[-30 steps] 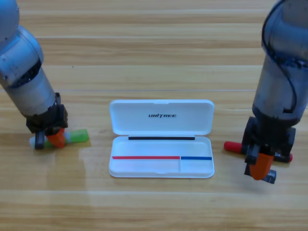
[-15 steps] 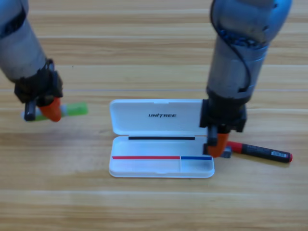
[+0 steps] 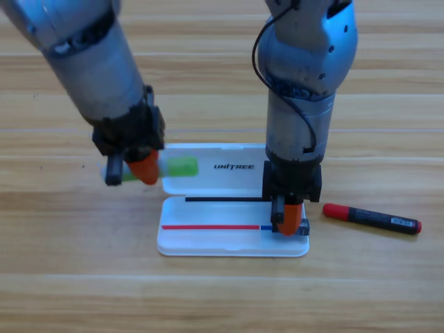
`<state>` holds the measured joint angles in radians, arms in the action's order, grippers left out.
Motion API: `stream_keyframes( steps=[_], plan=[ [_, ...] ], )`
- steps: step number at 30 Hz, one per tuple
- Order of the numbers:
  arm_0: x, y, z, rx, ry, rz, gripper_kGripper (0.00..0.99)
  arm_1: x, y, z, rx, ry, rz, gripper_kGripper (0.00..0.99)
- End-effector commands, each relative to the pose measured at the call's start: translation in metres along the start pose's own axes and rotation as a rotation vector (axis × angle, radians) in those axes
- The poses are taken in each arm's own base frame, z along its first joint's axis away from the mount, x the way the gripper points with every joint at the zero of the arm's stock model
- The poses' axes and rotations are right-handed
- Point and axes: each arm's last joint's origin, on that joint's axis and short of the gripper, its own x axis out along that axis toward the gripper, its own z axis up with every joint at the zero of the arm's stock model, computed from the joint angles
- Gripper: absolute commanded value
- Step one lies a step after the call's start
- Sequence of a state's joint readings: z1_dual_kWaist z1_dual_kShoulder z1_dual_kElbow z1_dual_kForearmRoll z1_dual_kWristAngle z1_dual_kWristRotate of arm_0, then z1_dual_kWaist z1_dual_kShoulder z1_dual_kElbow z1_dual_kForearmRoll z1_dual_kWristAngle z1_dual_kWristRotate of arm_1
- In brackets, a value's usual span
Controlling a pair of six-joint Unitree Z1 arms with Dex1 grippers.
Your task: Clean up eraser and pencils
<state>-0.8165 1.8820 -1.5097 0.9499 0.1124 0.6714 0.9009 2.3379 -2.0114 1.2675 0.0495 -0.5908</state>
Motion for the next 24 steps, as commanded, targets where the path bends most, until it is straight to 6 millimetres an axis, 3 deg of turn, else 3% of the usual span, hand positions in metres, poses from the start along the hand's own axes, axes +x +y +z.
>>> stream_keyframes(
  steps=[1,16,17,19,21,24],
  plan=[
    [0.0210,-0.0121,0.0165,0.031,0.033,-0.047,0.000,0.0313,0.0033,0.0109,-0.025,0.068,0.038,0.000],
    [0.0170,-0.0159,0.0101,0.035,0.038,-0.047,0.000,0.0337,0.0060,0.0145,-0.027,0.054,0.063,0.000],
    [0.0171,-0.0159,0.0091,0.035,0.040,-0.048,0.000,0.0337,0.0063,0.0146,-0.026,0.050,0.068,0.031],
    [0.0165,-0.0165,0.0082,0.038,0.041,-0.049,0.000,0.0330,0.0075,0.0145,-0.028,0.049,0.071,0.276],
    [0.0156,-0.0168,0.0077,0.041,0.040,-0.048,0.000,0.0322,0.0088,0.0140,-0.029,0.051,0.074,0.440],
    [0.0150,-0.0168,0.0075,0.041,0.039,-0.047,0.000,0.0289,0.0099,0.0130,-0.029,0.047,0.077,0.577]
  ],
)
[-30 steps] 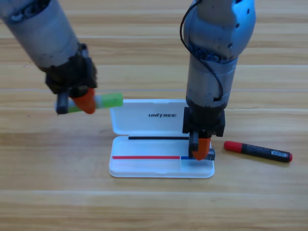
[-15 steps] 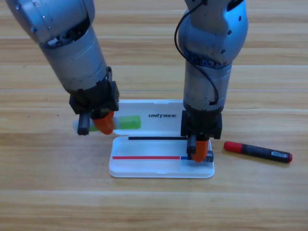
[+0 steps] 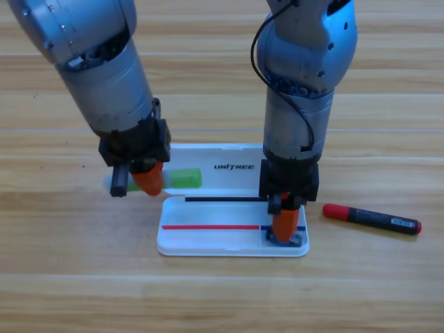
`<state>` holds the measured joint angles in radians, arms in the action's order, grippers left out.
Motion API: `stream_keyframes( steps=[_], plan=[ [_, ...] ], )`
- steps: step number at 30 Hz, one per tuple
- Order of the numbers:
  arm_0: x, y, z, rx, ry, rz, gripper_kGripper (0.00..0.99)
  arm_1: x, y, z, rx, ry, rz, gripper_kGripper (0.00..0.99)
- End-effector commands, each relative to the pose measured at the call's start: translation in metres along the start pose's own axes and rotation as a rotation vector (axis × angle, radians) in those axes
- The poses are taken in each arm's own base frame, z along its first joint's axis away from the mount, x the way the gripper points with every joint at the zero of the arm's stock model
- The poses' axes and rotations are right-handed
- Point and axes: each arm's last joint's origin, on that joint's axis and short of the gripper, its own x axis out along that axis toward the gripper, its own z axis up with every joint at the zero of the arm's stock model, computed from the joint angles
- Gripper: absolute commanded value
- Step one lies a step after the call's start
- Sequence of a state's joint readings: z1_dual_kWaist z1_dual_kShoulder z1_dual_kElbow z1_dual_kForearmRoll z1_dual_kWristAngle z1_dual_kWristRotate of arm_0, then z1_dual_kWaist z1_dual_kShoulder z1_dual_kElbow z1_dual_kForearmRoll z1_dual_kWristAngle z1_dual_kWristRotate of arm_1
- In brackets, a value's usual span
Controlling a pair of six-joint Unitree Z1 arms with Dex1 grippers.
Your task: Clean up eraser and pencils
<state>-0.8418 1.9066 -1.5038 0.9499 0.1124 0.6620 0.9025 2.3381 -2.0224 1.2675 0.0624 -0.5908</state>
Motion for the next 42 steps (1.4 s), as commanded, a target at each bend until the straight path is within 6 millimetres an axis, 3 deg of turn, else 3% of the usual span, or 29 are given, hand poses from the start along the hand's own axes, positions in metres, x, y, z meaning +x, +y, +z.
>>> stream_keyframes(
  steps=[1,3,7,13,16,21,27,33,42],
  plan=[
    [0.005,-0.009,0.000,0.024,0.019,-0.024,0.000,0.030,0.010,0.010,-0.026,0.062,0.073,0.577],
    [0.005,-0.009,0.000,0.024,0.021,-0.025,0.000,0.023,0.011,0.008,-0.027,0.053,0.070,0.578],
    [0.006,-0.009,0.001,0.024,0.019,-0.024,0.000,-0.006,0.021,-0.004,-0.029,0.028,0.059,0.730],
    [0.011,-0.004,0.009,0.011,0.015,-0.023,0.000,-0.063,0.048,-0.056,-0.014,-0.015,0.031,0.739],
    [0.020,-0.004,0.019,0.016,0.016,-0.029,0.000,-0.072,0.051,-0.082,-0.006,-0.005,0.026,0.742],
    [0.040,-0.011,0.038,0.052,0.029,-0.046,0.000,-0.046,0.027,-0.112,0.009,0.036,0.015,0.792],
    [0.068,-0.021,0.057,0.086,0.042,-0.063,0.000,0.005,-0.025,-0.134,0.046,0.069,-0.033,0.792],
    [0.089,-0.025,0.065,0.095,0.057,-0.076,0.000,0.029,-0.039,-0.132,0.035,0.075,0.002,0.792],
    [0.097,-0.025,0.069,0.097,0.063,-0.080,0.000,0.058,-0.053,-0.121,0.022,0.082,0.023,0.778]
  ],
)
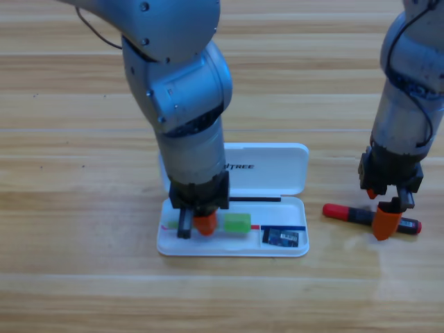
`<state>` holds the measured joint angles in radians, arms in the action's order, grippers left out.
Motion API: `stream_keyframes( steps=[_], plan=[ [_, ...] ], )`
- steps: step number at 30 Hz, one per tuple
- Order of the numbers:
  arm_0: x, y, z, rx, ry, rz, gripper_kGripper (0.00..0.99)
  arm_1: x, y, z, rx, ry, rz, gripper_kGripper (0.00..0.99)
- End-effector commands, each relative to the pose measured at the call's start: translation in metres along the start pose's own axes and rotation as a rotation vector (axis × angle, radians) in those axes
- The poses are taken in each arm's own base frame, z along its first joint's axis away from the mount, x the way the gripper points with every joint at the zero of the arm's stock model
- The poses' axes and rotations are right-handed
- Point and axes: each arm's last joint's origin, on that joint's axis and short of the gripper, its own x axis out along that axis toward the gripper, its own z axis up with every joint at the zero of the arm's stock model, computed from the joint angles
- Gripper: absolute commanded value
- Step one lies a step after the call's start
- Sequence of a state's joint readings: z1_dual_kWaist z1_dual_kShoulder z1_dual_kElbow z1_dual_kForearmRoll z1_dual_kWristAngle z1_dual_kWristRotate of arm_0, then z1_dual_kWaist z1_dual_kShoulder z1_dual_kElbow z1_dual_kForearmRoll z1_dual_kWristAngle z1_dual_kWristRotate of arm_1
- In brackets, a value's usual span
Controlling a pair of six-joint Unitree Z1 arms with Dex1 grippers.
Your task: Clean up eraser and pencils
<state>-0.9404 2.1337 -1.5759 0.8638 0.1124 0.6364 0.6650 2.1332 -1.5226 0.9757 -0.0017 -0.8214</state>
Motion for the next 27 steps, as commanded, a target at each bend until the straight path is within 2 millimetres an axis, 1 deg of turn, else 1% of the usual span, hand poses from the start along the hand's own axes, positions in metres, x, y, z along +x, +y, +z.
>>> stream_keyframes(
  steps=[1,2,3,4,6,7,8,9,10,13,14,15,16,17,18,27],
  plan=[
    [0.022,-0.007,0.010,0.018,0.029,-0.032,0.000,0.046,-0.017,0.003,0.013,0.050,0.075,0.767],
    [0.022,-0.007,0.010,0.018,0.029,-0.032,0.000,0.049,-0.018,0.005,0.011,0.051,0.076,0.744],
    [0.022,-0.007,0.010,0.018,0.029,-0.032,0.000,0.052,-0.019,0.005,0.010,0.054,0.079,0.695],
    [0.022,-0.007,0.010,0.019,0.030,-0.033,0.000,0.055,-0.020,0.006,0.006,0.056,0.082,0.640],
    [0.022,-0.007,0.010,0.017,0.030,-0.033,0.000,0.059,-0.021,0.007,0.002,0.062,0.089,0.497],
    [0.021,-0.007,0.010,0.017,0.029,-0.032,0.000,0.061,-0.021,0.007,-0.001,0.065,0.092,0.397],
    [0.021,-0.007,0.010,0.013,0.031,-0.032,0.000,0.063,-0.021,0.007,-0.001,0.067,0.097,0.272],
    [0.020,-0.007,0.010,0.011,0.031,-0.032,0.000,0.064,-0.021,0.007,-0.002,0.068,0.101,0.107],
    [0.020,-0.007,0.009,0.008,0.030,-0.031,0.000,0.065,-0.021,0.007,-0.002,0.067,0.104,0.000],
    [0.019,-0.008,0.008,0.006,0.038,-0.035,0.000,0.066,-0.020,0.007,-0.004,0.070,0.110,0.000],
    [0.017,-0.009,0.007,0.005,0.041,-0.037,0.149,0.066,-0.020,0.006,-0.005,0.071,0.113,0.000],
    [0.015,-0.009,0.006,0.003,0.041,-0.035,0.468,0.066,-0.020,0.006,-0.007,0.072,0.112,0.000],
    [0.013,-0.009,0.005,0.001,0.039,-0.036,0.764,0.067,-0.019,0.006,-0.008,0.073,0.114,0.000],
    [0.012,-0.009,0.005,0.001,0.039,-0.034,0.939,0.067,-0.019,0.006,-0.010,0.075,0.114,0.000],
    [0.011,-0.010,0.005,0.001,0.039,-0.034,0.989,0.068,-0.019,0.006,-0.010,0.077,0.114,0.000],
    [-0.004,-0.009,0.002,0.001,0.020,-0.016,0.990,0.068,-0.019,0.005,-0.009,0.080,0.113,0.000]
  ],
)
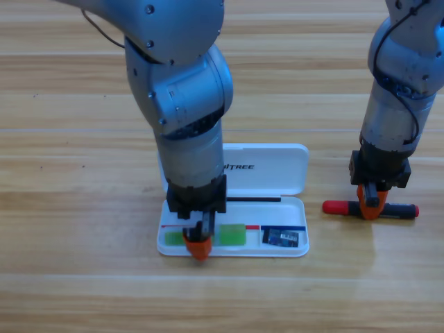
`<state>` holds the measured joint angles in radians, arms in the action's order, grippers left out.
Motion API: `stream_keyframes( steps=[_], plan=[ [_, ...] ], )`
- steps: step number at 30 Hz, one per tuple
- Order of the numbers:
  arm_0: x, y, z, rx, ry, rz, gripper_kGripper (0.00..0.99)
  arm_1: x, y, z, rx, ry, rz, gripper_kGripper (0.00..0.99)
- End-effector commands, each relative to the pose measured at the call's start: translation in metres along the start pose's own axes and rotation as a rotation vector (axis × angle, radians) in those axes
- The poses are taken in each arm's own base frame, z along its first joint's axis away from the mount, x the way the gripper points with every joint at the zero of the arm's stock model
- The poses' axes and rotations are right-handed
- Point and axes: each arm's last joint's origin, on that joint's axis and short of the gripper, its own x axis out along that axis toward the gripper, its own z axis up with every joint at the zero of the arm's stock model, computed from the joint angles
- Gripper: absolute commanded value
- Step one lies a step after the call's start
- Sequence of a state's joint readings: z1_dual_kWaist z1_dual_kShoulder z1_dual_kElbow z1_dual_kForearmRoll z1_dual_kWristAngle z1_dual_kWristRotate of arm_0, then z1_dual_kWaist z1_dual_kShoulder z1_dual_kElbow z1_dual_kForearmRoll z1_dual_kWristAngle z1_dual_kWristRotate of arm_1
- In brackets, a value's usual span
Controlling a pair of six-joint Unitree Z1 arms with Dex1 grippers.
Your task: Clean up eraser and pencils
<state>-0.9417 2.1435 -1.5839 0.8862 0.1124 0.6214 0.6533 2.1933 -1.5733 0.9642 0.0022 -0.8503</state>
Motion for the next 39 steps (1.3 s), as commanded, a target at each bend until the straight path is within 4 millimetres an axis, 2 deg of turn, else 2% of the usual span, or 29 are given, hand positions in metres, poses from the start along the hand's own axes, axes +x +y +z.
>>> stream_keyframes(
  steps=[1,4,8,10,15,18,21,25,31,39],
  plan=[
    [-0.009,-0.009,0.000,0.014,-0.001,-0.001,0.990,0.054,-0.003,-0.003,0.009,0.083,0.112,0.000],
    [-0.028,-0.011,-0.008,0.013,-0.014,0.009,0.990,0.050,-0.002,-0.004,0.010,0.080,0.108,0.000],
    [-0.070,-0.012,-0.033,-0.007,-0.042,0.031,0.990,0.037,0.002,-0.008,0.010,0.079,0.102,0.000],
    [-0.094,-0.010,-0.053,-0.039,-0.057,0.047,0.990,0.017,0.011,-0.008,-0.004,0.076,0.093,0.000],
    [-0.142,-0.004,-0.108,-0.116,-0.084,0.088,0.990,-0.053,0.051,-0.007,-0.070,0.044,0.084,0.000],
    [-0.159,-0.001,-0.135,-0.152,-0.091,0.112,0.990,-0.075,0.070,0.000,-0.094,0.021,0.085,0.000],
    [-0.167,0.001,-0.153,-0.183,-0.095,0.132,0.990,-0.085,0.083,0.014,-0.115,-0.003,0.071,0.000],
    [-0.173,0.004,-0.167,-0.234,-0.119,0.163,0.990,-0.083,0.088,0.045,-0.129,-0.033,0.064,0.000],
    [-0.181,0.002,-0.183,-0.285,-0.146,0.191,0.990,-0.055,0.076,0.096,-0.139,-0.028,0.066,0.000],
    [-0.181,-0.006,-0.192,-0.310,-0.143,0.185,0.990,-0.026,0.065,0.138,-0.150,-0.031,0.046,0.000]
  ],
)
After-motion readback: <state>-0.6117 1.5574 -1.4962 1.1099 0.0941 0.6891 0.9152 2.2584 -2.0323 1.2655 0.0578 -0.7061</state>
